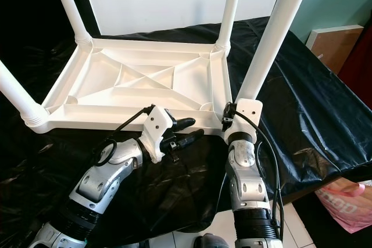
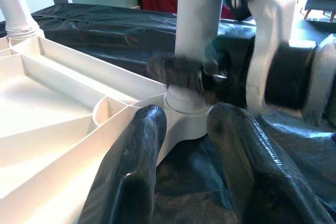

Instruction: Building children table

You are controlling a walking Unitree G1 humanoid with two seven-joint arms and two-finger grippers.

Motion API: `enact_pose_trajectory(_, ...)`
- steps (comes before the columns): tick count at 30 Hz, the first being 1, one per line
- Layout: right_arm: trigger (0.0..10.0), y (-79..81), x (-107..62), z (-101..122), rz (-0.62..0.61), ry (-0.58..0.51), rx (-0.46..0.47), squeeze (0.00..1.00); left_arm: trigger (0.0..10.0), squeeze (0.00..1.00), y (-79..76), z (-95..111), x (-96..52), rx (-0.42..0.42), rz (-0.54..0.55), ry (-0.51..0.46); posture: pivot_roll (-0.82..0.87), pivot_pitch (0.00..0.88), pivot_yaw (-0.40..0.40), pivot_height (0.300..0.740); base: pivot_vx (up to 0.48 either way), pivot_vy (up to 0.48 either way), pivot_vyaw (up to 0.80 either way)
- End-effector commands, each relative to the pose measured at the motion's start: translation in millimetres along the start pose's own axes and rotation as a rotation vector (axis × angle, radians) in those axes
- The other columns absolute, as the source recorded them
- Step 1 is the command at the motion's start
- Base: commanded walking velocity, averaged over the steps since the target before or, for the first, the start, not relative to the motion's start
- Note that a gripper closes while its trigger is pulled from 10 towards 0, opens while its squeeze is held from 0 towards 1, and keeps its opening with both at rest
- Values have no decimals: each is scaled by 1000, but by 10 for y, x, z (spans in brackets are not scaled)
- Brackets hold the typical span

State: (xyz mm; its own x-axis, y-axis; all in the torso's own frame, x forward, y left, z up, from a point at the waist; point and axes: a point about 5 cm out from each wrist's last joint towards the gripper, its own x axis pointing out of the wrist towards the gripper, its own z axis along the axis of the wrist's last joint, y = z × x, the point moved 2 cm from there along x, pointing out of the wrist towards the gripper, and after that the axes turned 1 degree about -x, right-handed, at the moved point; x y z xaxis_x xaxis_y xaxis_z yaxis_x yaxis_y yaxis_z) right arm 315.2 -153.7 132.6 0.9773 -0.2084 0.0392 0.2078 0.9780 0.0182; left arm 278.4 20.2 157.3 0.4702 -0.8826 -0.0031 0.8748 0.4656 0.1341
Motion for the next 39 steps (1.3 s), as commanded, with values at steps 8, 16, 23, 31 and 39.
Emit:
enact_pose_trajectory(8, 10000, -60, -31, -3, 82, -15, 6, 1000, 10000, 0, -34, -12, 4, -2, -50, 6, -2, 56, -34, 740, 0, 0, 0)
enact_pose_trajectory(16, 10000, -159, -22, 52, 279, -43, 2, 0, 10000, 0, -43, -18, -4, -5, -55, 9, -6, 68, -28, 740, 0, 0, 0)
enact_pose_trajectory(23, 10000, -243, 9, 60, 495, -27, -31, 0, 10000, 0, -39, -12, -4, -9, -58, 10, -3, 76, -19, 740, 0, 0, 0)
enact_pose_trajectory(31, 10000, -263, 70, 44, 692, -9, -111, 0, 10000, 0, -29, 0, -10, -10, -61, 8, 4, 75, -9, 740, 0, 0, 0)
enact_pose_trajectory(39, 0, -217, 146, -8, 771, 7, -150, 0, 10000, 0, -7, 21, -8, -1, -61, 7, 14, 71, 1, 740, 0, 0, 0)
